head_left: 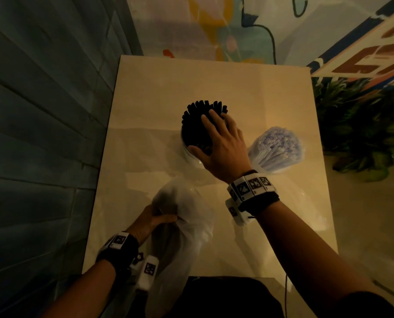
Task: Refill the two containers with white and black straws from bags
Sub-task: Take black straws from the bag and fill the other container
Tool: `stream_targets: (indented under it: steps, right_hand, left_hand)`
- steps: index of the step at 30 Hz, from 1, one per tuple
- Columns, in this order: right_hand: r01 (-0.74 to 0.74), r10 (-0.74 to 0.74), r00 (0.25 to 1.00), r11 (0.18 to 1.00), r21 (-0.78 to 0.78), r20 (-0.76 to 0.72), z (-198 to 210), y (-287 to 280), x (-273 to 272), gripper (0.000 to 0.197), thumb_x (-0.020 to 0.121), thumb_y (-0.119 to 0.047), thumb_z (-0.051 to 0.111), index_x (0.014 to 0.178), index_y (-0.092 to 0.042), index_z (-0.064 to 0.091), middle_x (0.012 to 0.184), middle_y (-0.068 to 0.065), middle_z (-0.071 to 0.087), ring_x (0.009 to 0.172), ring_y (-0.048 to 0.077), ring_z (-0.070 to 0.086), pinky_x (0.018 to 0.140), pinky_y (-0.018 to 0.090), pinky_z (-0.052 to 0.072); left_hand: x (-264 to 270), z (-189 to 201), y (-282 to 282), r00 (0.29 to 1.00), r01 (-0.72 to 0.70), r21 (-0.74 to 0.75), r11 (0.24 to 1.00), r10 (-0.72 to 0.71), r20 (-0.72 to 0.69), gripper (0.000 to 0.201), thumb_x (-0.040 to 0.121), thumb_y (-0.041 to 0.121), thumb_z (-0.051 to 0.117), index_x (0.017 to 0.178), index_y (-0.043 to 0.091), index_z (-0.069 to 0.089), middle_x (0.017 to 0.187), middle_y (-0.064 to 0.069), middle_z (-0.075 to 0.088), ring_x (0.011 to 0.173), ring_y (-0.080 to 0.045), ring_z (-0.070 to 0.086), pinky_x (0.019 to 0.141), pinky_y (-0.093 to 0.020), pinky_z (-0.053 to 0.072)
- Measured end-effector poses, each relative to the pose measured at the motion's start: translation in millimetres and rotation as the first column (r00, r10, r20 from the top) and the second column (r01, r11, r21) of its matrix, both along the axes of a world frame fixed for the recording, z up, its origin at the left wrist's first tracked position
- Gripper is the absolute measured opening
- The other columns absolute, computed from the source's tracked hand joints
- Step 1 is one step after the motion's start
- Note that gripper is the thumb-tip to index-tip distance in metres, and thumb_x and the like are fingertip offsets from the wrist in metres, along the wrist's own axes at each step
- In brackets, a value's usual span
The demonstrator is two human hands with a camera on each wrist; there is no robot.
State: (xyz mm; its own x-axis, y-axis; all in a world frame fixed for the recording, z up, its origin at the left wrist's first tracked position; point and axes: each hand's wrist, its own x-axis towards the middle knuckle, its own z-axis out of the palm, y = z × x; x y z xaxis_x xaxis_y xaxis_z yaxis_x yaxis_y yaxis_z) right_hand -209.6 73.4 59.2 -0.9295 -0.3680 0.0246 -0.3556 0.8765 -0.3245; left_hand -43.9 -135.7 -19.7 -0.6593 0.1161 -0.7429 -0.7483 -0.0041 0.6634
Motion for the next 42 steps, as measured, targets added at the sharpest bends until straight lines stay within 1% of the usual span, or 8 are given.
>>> stream_targets:
  steps: [5, 7, 10, 17, 26, 34, 38, 42]
  right_hand:
    - [-0.05, 0.022, 0.978, 0.99, -0.132, -0.206, 1, 4, 6, 0.067, 0.087, -0.057, 0.064, 0.141, -0.02, 0.052, 0.155, 0.011, 0.038, 0.147, 0.035, 0.024, 0.117, 0.054, 0.025]
    - [-0.121, 0.033, 0.933, 0.967, -0.224, -0.36, 0, 2, 18, 0.04, 0.089, -0.042, 0.068, 0.117, -0.013, 0.068, 0.131, 0.012, 0.059, 0.127, 0.034, 0.047, 0.102, 0.047, 0.041]
    - [-0.233, 0.126, 0.922, 0.936, -0.263, -0.366, -8, 2, 38, 0.016, 0.093, -0.025, 0.067, 0.093, -0.01, 0.07, 0.096, 0.009, 0.064, 0.086, 0.029, 0.058, 0.07, 0.044, 0.049]
    - [-0.018, 0.017, 1.0, 0.997, -0.072, -0.015, -47, 17, 39, 0.039, 0.093, -0.03, 0.063, 0.128, -0.014, 0.057, 0.128, 0.006, 0.057, 0.088, 0.032, 0.067, 0.057, 0.037, 0.055]
    - [-0.043, 0.047, 0.998, 0.994, -0.105, 0.038, -50, 29, 62, 0.022, 0.097, -0.029, 0.053, 0.111, -0.014, 0.064, 0.112, 0.005, 0.063, 0.073, 0.026, 0.068, 0.06, 0.045, 0.056]
    - [-0.041, 0.054, 0.994, 0.99, -0.134, 0.092, -34, 52, 104, 0.024, 0.095, -0.026, 0.064, 0.116, -0.016, 0.063, 0.116, 0.001, 0.062, 0.075, 0.021, 0.069, 0.059, 0.034, 0.056]
    - [-0.091, 0.076, 0.995, 0.941, -0.326, -0.058, -5, 58, 121, 0.015, 0.096, -0.02, 0.063, 0.108, -0.013, 0.068, 0.113, 0.0, 0.064, 0.067, 0.011, 0.06, 0.059, 0.025, 0.052]
    - [0.093, 0.067, 0.958, 0.85, -0.518, 0.28, 4, 40, 141, 0.019, 0.098, -0.018, 0.053, 0.11, -0.018, 0.068, 0.098, -0.007, 0.067, 0.077, 0.004, 0.063, 0.071, 0.02, 0.054]
  left_hand:
    - [1, 6, 1, 0.999, -0.023, 0.0, 1.0, 0.023, -0.03, 0.065, 0.054, 0.037, 0.084, 0.113, 0.015, 0.067, 0.105, -0.001, 0.075, 0.101, -0.017, 0.069, 0.079, -0.022, 0.052]
    - [3, 5, 1, 0.999, -0.039, 0.001, 0.999, 0.039, -0.026, 0.066, 0.056, 0.035, 0.084, 0.116, 0.014, 0.066, 0.107, 0.0, 0.074, 0.101, -0.015, 0.068, 0.079, -0.022, 0.051]
    - [5, 5, 0, 0.998, -0.052, 0.016, 0.999, 0.052, -0.023, 0.071, 0.056, 0.037, 0.085, 0.12, 0.012, 0.065, 0.111, -0.003, 0.073, 0.105, -0.017, 0.067, 0.087, -0.028, 0.051]
    - [10, 7, -2, 0.995, -0.075, 0.037, 0.996, 0.078, -0.064, 0.084, 0.045, 0.051, 0.092, 0.115, 0.011, 0.069, 0.11, -0.009, 0.073, 0.106, -0.025, 0.067, 0.1, -0.045, 0.048]
    - [12, 19, -1, 0.992, -0.089, 0.06, 0.994, 0.094, -0.088, 0.073, 0.048, 0.044, 0.087, 0.11, 0.009, 0.071, 0.107, -0.01, 0.074, 0.103, -0.025, 0.068, 0.095, -0.042, 0.05]
    - [14, 15, -1, 0.988, -0.136, 0.094, 0.986, 0.142, -0.054, 0.085, 0.037, 0.05, 0.094, 0.109, 0.01, 0.072, 0.109, -0.013, 0.073, 0.105, -0.029, 0.068, 0.099, -0.046, 0.048]
    - [12, 17, 0, 0.989, -0.131, 0.109, 0.985, 0.138, -0.055, 0.086, 0.039, 0.048, 0.094, 0.111, 0.008, 0.071, 0.111, -0.014, 0.072, 0.106, -0.031, 0.067, 0.102, -0.051, 0.045]
    - [11, 18, 2, 0.989, -0.12, 0.14, 0.983, 0.13, -0.068, 0.071, 0.044, 0.045, 0.093, 0.106, 0.015, 0.075, 0.112, -0.015, 0.071, 0.108, -0.031, 0.066, 0.104, -0.055, 0.043]
